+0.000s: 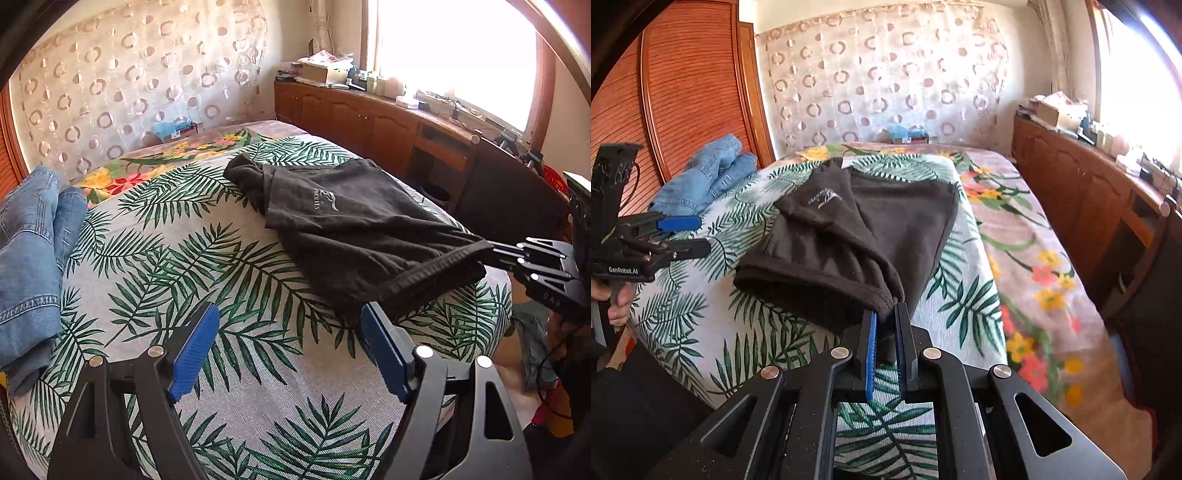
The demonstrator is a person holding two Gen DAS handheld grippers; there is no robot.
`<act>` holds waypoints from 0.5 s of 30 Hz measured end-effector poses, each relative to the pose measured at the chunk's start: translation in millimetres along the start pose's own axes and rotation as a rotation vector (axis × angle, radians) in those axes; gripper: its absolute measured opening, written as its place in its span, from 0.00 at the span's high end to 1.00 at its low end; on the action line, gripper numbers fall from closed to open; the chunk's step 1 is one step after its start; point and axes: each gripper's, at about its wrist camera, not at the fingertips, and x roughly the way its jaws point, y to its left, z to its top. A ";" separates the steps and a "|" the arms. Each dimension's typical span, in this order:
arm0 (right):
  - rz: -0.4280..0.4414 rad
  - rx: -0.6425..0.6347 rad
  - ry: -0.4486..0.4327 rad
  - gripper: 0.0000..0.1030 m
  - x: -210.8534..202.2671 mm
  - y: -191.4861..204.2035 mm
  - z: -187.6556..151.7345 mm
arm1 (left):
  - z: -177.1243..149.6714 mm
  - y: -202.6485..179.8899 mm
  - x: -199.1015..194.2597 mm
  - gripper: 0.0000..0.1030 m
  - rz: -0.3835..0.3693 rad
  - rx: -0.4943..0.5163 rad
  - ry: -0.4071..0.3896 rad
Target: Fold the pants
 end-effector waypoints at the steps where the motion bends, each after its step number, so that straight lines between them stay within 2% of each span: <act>1: 0.005 -0.001 0.002 0.91 -1.2 -1.5 1.8 | 0.1 0.0 0.1 0.23 0.001 -0.001 0.000; 6: 0.016 0.005 0.013 0.91 -9.6 -9.4 3.1 | 0.4 3.1 2.3 0.23 0.005 -0.009 -0.002; 13: -0.010 -0.021 0.026 0.91 -11.3 -13.9 4.2 | -0.2 6.2 0.9 0.23 0.010 -0.015 -0.009; 15: -0.011 -0.016 0.017 0.88 -16.6 -16.1 5.2 | -0.2 8.0 1.0 0.23 0.011 -0.021 -0.012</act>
